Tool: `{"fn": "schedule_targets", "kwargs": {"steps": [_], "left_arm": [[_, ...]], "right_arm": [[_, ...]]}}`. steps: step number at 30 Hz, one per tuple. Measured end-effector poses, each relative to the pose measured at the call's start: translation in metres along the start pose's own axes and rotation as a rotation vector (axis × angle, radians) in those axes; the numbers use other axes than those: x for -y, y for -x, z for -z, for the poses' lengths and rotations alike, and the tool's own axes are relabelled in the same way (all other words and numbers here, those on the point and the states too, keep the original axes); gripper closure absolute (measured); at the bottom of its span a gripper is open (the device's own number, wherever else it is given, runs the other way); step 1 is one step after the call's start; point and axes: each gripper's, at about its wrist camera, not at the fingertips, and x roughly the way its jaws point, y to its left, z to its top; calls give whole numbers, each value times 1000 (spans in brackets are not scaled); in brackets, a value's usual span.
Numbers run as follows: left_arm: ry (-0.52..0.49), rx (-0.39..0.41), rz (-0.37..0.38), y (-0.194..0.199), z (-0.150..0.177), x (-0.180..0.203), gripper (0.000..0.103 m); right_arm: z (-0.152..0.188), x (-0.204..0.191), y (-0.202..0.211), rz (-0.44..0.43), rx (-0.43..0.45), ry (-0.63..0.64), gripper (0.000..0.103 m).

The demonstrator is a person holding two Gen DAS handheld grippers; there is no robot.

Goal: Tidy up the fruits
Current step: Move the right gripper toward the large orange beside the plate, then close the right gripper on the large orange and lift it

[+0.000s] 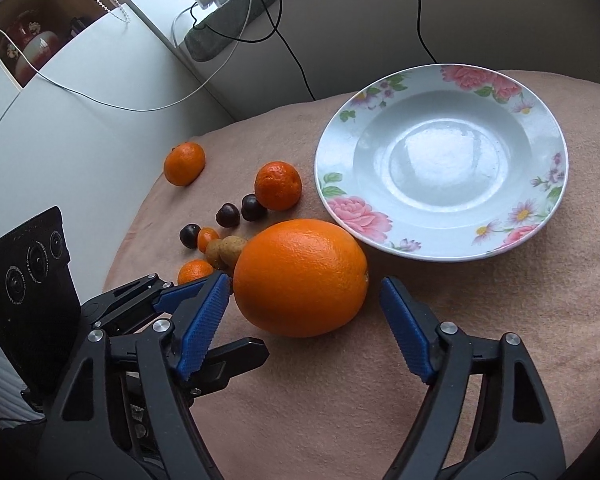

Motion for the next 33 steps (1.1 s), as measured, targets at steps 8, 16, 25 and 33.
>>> {"fn": "schedule_targets", "kwargs": {"steps": [8,16,25,33], "left_arm": [[-4,-27,4,-13,-1,0,49],[-14,-23,-2,-13,-2,1,50],[-22,2,-6,-1,-4,5,51],[-58,44,0,7,-21,15,51]], "right_arm": [[-1,0,-4,-9,-16,-2,28],[-1,-1,-4,-3,-17,1,28],[-2,-9,9,-17,19,9,28],[-12,-11,32,2,84,27,28]]}}
